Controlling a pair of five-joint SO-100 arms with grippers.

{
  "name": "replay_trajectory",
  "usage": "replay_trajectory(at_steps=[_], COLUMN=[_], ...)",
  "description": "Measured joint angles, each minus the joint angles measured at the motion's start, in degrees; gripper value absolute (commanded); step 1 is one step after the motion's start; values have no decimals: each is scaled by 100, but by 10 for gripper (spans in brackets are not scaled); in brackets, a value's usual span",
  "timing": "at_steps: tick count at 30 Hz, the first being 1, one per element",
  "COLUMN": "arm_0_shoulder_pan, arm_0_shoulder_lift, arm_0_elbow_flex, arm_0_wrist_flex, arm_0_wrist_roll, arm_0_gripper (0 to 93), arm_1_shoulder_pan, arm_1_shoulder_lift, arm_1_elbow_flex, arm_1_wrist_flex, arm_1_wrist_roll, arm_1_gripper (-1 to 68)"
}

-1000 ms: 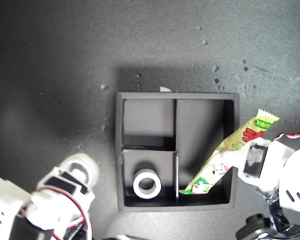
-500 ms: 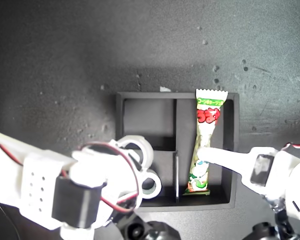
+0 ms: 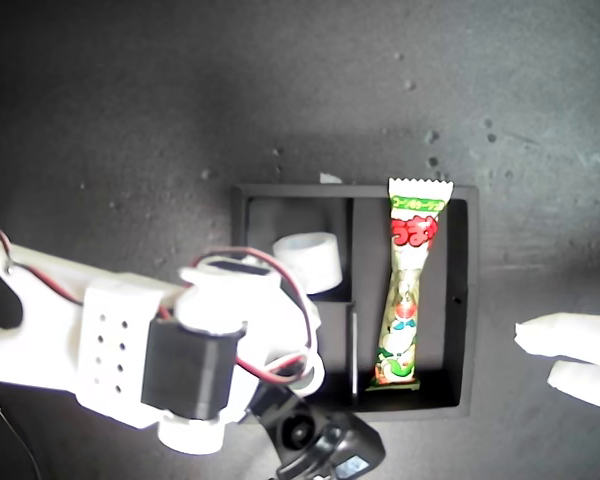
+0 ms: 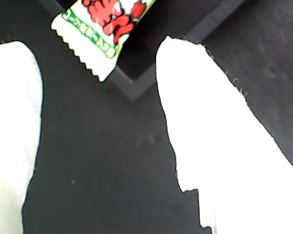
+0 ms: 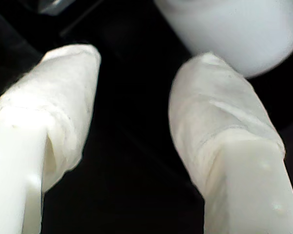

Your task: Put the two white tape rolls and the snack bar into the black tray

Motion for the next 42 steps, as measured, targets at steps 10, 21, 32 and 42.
replay_trajectory(at_steps=[10,21,32,42], arm_0_shoulder_pan=[-114,-167,-70,132], arm_0_shoulder_lift=[2944,9677,13421,14203], arm_0_elbow_flex=[3023,9448,14071,15592], arm_0_wrist_flex=[0,-1819,-2804,-2927], arm_0_wrist_roll=[-501,-1547,-2136,-2443], arm_0_gripper=[1,1,0,1], arm_1_shoulder_pan=[-62,369,1063,1336], arm_1_shoulder_lift=[1301,6601,11021,11391], arm_1_elbow_flex=[1002,7603,13764,15100], arm_1_wrist_flex=[0,-1846,-3621,-3964], arm_1_wrist_roll=[1644,3331,3331,2057], arm_1_gripper=[-5,-6,-7,-5])
